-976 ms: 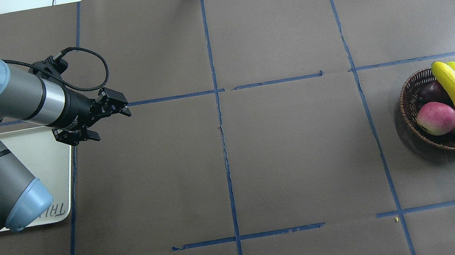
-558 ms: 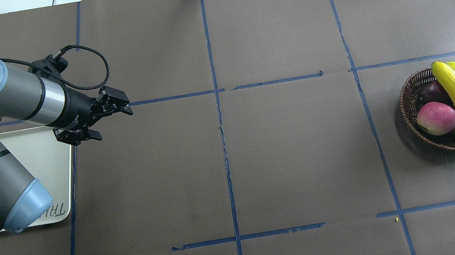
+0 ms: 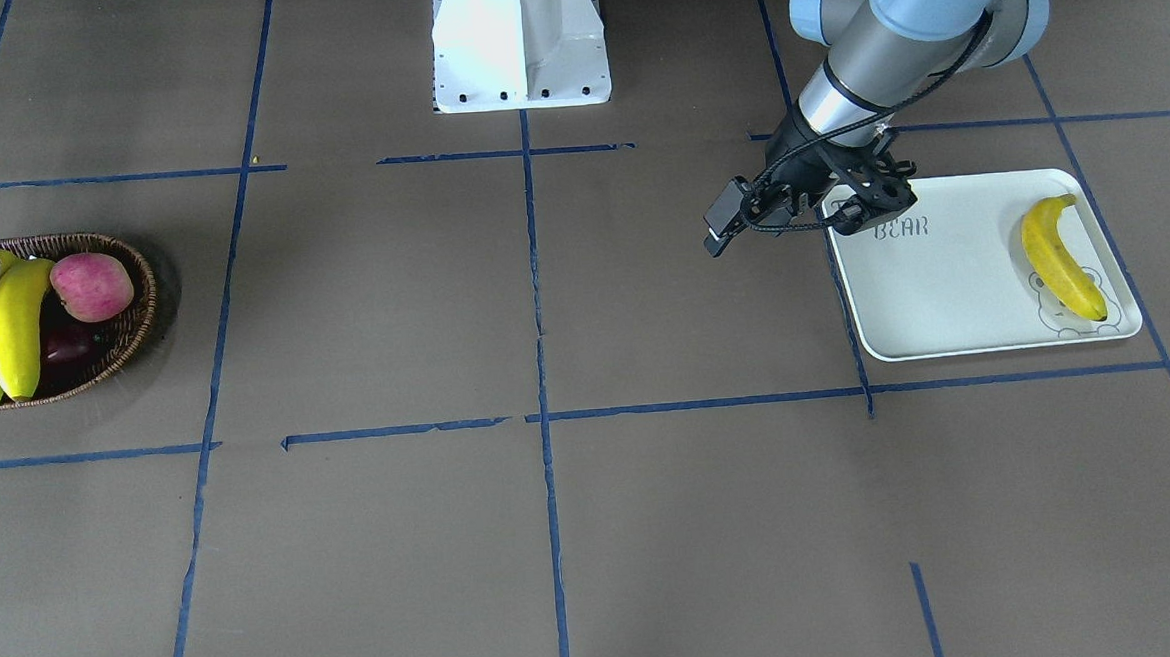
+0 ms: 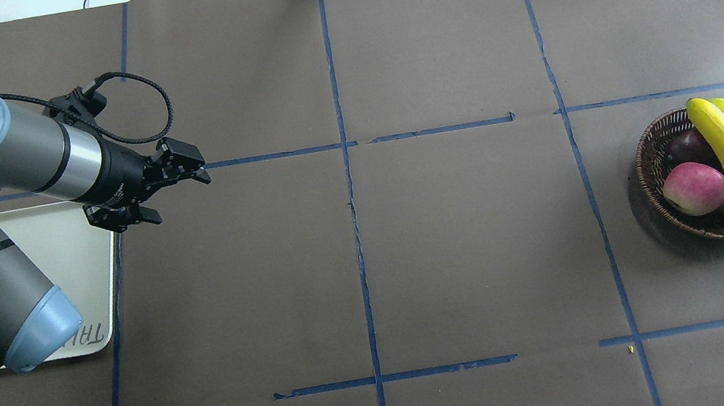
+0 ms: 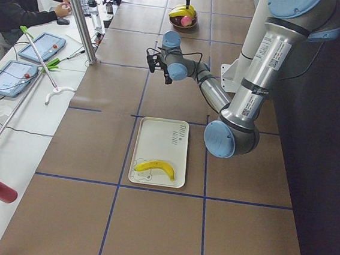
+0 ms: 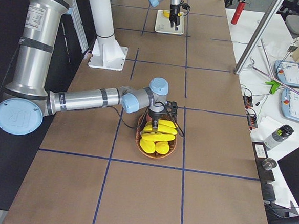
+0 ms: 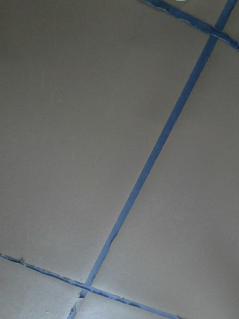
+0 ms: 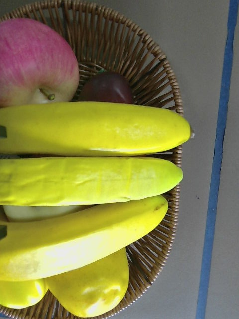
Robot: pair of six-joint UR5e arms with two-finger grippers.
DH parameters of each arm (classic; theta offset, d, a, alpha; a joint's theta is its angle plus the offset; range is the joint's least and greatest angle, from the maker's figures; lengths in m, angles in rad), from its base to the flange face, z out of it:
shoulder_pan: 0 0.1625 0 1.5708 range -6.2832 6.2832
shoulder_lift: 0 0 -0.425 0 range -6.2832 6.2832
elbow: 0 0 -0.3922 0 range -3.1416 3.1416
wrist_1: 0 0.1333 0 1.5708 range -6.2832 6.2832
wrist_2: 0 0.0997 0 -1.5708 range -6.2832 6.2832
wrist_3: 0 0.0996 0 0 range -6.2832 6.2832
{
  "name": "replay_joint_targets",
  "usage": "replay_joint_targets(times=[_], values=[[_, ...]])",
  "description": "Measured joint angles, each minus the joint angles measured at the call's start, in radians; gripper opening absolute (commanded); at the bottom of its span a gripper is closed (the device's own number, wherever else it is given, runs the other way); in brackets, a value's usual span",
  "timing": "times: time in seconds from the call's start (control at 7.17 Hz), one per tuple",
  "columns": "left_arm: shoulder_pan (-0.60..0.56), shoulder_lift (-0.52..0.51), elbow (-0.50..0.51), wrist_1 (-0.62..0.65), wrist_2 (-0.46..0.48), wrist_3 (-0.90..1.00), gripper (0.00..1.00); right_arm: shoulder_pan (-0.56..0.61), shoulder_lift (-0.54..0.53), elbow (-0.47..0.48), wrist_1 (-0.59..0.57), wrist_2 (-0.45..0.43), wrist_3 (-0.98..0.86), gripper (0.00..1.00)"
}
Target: Transfer all bananas from basket to plate
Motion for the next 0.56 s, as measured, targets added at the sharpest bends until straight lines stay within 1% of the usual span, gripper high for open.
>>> replay_joint_targets(times=[0.14, 0.56], values=[[0.0, 0.001, 0.0, 0.0, 0.0, 0.0, 0.99, 0.0, 0.001, -0.003, 0.0, 0.0, 0.0, 0.58], [0.0, 0.003, -0.001, 0.0, 0.0, 0.001, 0.99, 0.0, 0.002, -0.006, 0.001, 0.0, -0.002, 0.59]])
